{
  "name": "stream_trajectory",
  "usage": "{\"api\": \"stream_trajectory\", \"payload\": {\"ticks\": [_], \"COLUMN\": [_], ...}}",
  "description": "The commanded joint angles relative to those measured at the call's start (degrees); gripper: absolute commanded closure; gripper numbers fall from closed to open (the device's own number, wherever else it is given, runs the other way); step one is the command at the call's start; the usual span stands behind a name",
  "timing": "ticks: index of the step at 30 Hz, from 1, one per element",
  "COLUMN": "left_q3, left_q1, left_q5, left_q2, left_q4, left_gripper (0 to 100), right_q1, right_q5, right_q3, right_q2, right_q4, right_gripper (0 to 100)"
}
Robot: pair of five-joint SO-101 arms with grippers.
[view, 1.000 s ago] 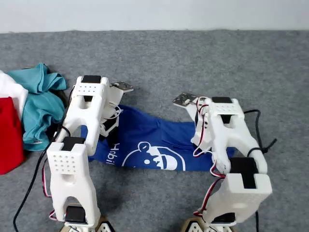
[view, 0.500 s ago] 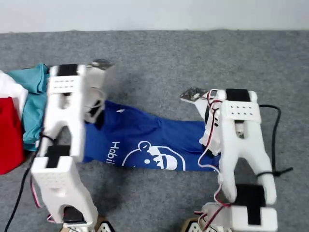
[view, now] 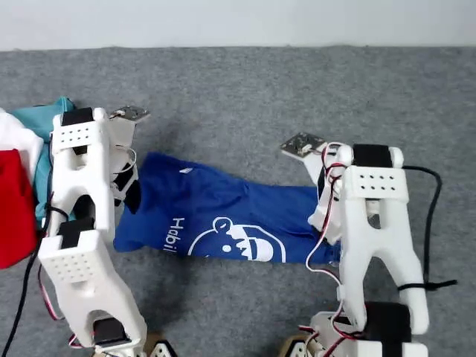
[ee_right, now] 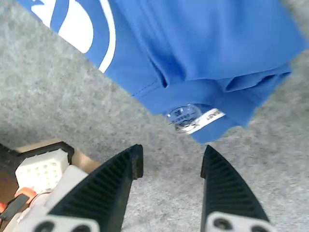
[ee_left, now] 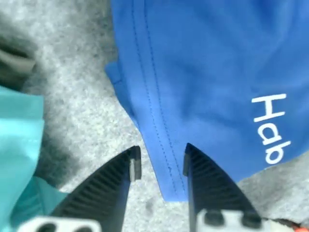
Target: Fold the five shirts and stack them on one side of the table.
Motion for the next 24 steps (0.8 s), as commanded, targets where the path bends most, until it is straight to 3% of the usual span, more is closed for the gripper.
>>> {"api": "stream_trajectory", "payload": {"ticks": [1, 10, 14, 24], "left_q3": [-0.5, -0.7, -0.7, -2.2], "left_q1": [-0.3, -0.3, 3.2, 13.0], "left_q5": [-1.1, -0.7, -0.7, 5.2], "left_q2": [2.1, 14.2, 14.2, 5.6], "left_q4": [0.0, -3.5, -1.5, 1.2], "left_gripper": [85, 89, 98, 98], "right_q1": [-0.3, -0.4, -0.2, 0.0], "right_q5": [-0.7, -0.8, -1.8, -4.0], "right_q3": [1.0, 2.3, 2.3, 2.3], "right_q2": [-2.5, -2.5, -2.2, -2.1], "right_q4": [-2.4, -2.7, -4.7, -5.0], "right_gripper": [78.9, 78.9, 78.9, 78.9]}}
